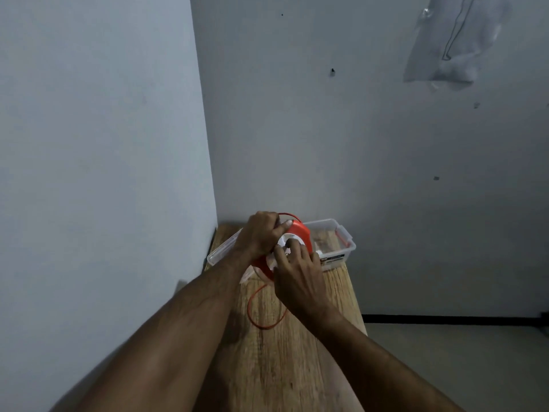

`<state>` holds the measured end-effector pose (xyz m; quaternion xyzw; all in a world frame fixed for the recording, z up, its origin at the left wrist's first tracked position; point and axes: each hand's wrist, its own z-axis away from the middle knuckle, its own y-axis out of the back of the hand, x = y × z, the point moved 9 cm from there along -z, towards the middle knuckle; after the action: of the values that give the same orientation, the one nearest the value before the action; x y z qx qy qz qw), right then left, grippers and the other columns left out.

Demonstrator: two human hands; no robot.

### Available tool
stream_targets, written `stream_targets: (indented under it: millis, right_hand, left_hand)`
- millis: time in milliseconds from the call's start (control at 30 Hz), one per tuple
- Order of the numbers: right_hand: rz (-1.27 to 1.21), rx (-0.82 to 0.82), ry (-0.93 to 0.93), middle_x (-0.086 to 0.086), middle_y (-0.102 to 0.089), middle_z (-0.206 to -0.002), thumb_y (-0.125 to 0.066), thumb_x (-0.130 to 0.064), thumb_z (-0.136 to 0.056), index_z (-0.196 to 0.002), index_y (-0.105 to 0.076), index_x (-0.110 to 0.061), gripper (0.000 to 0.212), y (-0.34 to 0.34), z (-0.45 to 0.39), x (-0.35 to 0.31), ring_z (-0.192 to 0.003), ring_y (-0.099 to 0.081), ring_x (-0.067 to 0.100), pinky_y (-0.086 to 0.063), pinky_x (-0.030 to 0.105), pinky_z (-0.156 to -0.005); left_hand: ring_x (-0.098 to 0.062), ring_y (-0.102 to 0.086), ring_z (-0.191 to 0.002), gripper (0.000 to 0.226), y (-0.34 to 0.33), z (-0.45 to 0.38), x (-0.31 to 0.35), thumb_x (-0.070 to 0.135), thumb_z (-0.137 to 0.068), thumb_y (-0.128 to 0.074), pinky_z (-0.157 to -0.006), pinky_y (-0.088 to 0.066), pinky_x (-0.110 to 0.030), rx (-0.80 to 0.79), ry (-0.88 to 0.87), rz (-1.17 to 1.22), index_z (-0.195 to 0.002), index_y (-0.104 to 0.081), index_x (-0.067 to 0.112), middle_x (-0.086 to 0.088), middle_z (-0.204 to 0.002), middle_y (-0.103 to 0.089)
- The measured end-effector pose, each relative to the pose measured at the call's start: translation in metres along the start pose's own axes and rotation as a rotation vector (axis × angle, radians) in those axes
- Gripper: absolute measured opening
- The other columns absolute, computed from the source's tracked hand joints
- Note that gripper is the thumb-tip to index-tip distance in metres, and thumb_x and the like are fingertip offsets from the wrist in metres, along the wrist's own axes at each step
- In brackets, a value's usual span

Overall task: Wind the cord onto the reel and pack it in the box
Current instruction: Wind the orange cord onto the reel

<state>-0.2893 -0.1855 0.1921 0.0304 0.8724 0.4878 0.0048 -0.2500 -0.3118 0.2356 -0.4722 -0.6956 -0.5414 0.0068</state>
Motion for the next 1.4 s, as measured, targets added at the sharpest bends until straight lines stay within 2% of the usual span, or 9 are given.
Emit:
stream_targets:
  millis: [133,300,400,667,933,1067,1233,1333,1400]
  right_hand:
    - [-0.119,-0.023,-0.102,0.015,-0.053,-0.14,-0.068,-0.051,-0.091,-0.147,-0.038,-0.018,0.071,-0.002,-0.001,0.005,-0.12,-0.061,0.033,-0.057,0.052,-0.093]
    - [-0.27,0.035,-0.244,0.011,-0.057,-0.126,-0.072,-0.043,-0.09,-0.139,-0.038,-0.016,0.066,0.009,-0.002,0.012,-0.083,-0.066,0.018,-0.057,0.025,-0.063]
    - [-0.401,0.008,-0.316,0.003,-0.055,-0.125,-0.077,-0.043,-0.086,-0.132,-0.047,-0.021,0.059,0.007,-0.002,0.023,-0.093,-0.063,0.016,-0.048,0.018,-0.071]
    - [-0.715,0.091,-0.548,-0.007,-0.071,-0.106,-0.084,-0.04,-0.079,-0.114,-0.062,-0.027,0.044,-0.004,0.0,0.037,-0.094,-0.069,0.011,-0.061,0.027,-0.082]
    - [-1.286,0.123,-1.471,0.015,-0.065,-0.128,-0.085,-0.038,-0.08,-0.135,-0.053,-0.005,0.072,-0.036,0.034,0.043,-0.116,-0.066,0.036,-0.057,0.047,-0.095]
    - [-1.514,0.115,-1.636,0.019,-0.059,-0.133,-0.09,-0.039,-0.072,-0.143,-0.044,-0.005,0.092,-0.049,0.037,0.034,-0.119,-0.062,0.041,-0.057,0.055,-0.095]
    - [-1.399,0.011,-1.372,0.013,-0.067,-0.121,-0.086,-0.029,-0.081,-0.125,-0.055,-0.012,0.056,-0.046,0.029,0.043,-0.102,-0.07,0.033,-0.064,0.048,-0.08]
    - [-0.794,0.113,-0.806,0.004,-0.07,-0.116,-0.078,-0.034,-0.087,-0.12,-0.056,-0.019,0.043,0.001,0.02,0.045,-0.091,-0.07,0.016,-0.056,0.02,-0.065]
    - [-0.415,0.157,-0.452,0.006,-0.066,-0.121,-0.072,-0.038,-0.092,-0.134,-0.053,-0.016,0.052,0.019,0.012,0.027,-0.092,-0.069,0.017,-0.054,0.017,-0.065]
  left_hand:
    - [-0.011,-0.059,-0.067,0.045,-0.004,0.002,0.0,0.047,-0.099,-0.052,-0.063,-0.041,-0.022,-0.003,0.019,0.006,-0.087,-0.071,0.008,-0.006,-0.082,-0.071]
    - [-0.014,-0.06,-0.066,0.045,-0.003,0.003,0.003,0.047,-0.098,-0.052,-0.063,-0.043,-0.027,0.001,0.012,0.0,-0.08,-0.068,0.009,-0.005,-0.076,-0.068]
    - [-0.017,-0.061,-0.065,0.046,-0.004,0.005,0.001,0.049,-0.097,-0.052,-0.062,-0.048,-0.031,-0.01,0.009,-0.001,-0.078,-0.067,0.009,-0.005,-0.073,-0.067]
    - [-0.016,-0.056,-0.065,0.046,-0.002,0.005,0.001,0.049,-0.096,-0.054,-0.062,-0.046,-0.03,0.004,0.009,-0.039,-0.077,-0.066,0.009,-0.001,-0.07,-0.061]
    - [-0.016,-0.06,-0.066,0.047,-0.002,0.006,0.004,0.05,-0.096,-0.051,-0.06,-0.047,-0.029,0.025,0.011,-0.042,-0.079,-0.066,0.009,-0.005,-0.075,-0.067]
    - [-0.016,-0.058,-0.066,0.045,-0.003,0.007,0.004,0.048,-0.097,-0.053,-0.062,-0.048,-0.03,0.026,0.001,-0.055,-0.08,-0.065,0.008,-0.006,-0.075,-0.066]
    - [-0.017,-0.061,-0.068,0.045,0.0,0.008,-0.006,0.045,-0.098,-0.052,-0.06,-0.042,-0.026,0.035,0.037,-0.02,-0.079,-0.065,0.007,-0.003,-0.074,-0.066]
    - [-0.016,-0.057,-0.064,0.042,0.009,0.006,-0.009,0.044,-0.099,-0.052,-0.055,-0.032,-0.023,0.08,0.065,0.003,-0.074,-0.062,0.011,-0.002,-0.07,-0.061]
    - [-0.012,-0.055,-0.063,0.043,0.009,0.003,-0.005,0.045,-0.099,-0.051,-0.058,-0.036,-0.023,0.075,0.06,0.01,-0.078,-0.065,0.01,-0.001,-0.072,-0.063]
